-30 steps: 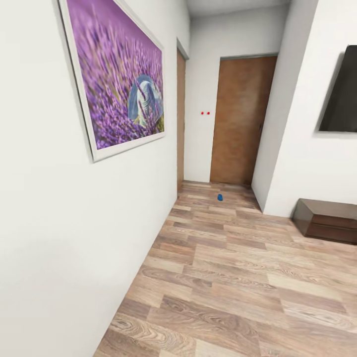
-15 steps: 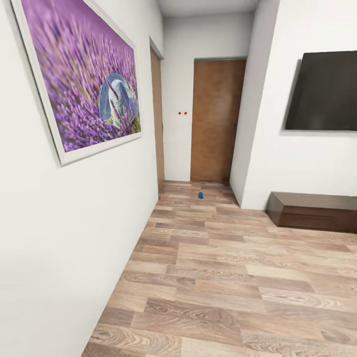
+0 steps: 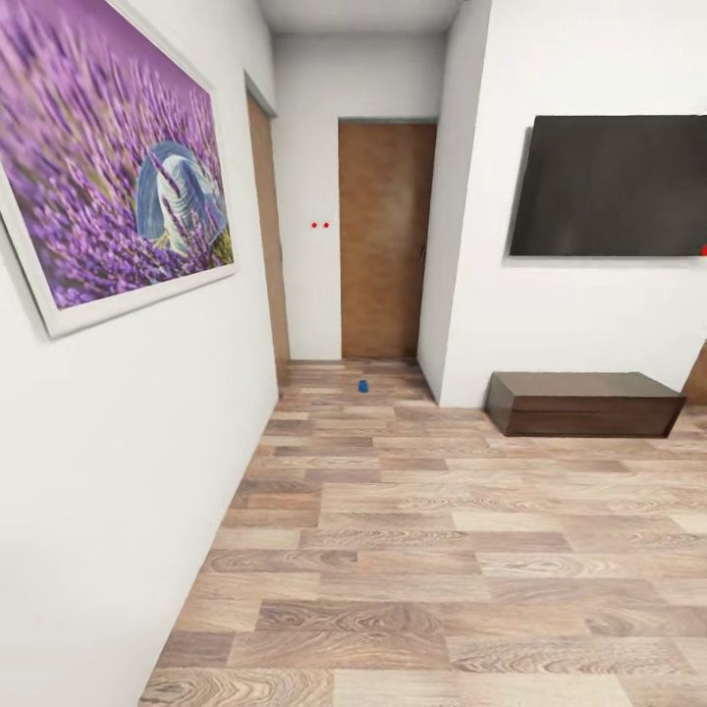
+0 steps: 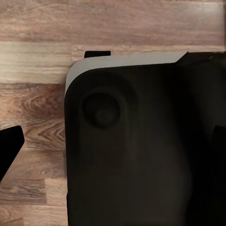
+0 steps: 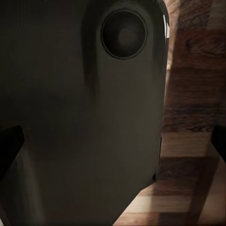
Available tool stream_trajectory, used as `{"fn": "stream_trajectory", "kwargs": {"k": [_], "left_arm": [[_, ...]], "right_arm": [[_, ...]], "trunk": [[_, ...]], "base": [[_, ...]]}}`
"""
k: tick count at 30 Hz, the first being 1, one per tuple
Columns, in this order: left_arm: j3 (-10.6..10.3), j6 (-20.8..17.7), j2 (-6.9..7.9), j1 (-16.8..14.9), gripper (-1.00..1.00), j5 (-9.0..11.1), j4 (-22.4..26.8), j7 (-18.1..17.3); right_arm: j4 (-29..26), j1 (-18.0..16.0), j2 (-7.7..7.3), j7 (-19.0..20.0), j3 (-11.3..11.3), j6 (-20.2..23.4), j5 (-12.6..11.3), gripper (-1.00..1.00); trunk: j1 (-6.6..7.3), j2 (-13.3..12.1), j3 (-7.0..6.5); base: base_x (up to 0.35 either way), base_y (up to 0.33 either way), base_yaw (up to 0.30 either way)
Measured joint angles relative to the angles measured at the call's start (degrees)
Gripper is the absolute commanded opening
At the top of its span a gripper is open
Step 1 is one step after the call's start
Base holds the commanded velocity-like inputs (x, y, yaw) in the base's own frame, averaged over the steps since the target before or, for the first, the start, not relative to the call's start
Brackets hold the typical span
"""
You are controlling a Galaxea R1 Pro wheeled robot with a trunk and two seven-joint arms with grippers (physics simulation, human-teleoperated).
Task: In the bedroom, move the book from the bed onto either nightstand, and place the two sandals side by side next to the bed.
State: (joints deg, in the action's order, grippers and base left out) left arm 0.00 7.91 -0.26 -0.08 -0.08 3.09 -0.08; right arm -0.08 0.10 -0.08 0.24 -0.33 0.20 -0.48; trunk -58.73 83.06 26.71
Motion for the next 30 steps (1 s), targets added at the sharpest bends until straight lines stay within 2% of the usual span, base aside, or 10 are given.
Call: {"fn": "stream_trajectory", "kwargs": {"k": [13,30], "left_arm": [[0.0,-0.07,0.0,0.0,1.0,0.07,-0.01,0.0],[-0.04,-0.07,-0.03,0.0,1.0,0.08,-0.01,0.0]], "right_arm": [[0.0,-0.01,0.0,0.0,-0.12,0.01,0.0,1.0],[0.0,-0.01,0.0,0.0,-1.64,-0.03,-0.03,1.0]], "trunk": [[0.0,0.0,-0.06],[0.0,0.0,0.24]], "base": [[0.0,0.0,-0.027],[0.0,0.0,0.0]]}}
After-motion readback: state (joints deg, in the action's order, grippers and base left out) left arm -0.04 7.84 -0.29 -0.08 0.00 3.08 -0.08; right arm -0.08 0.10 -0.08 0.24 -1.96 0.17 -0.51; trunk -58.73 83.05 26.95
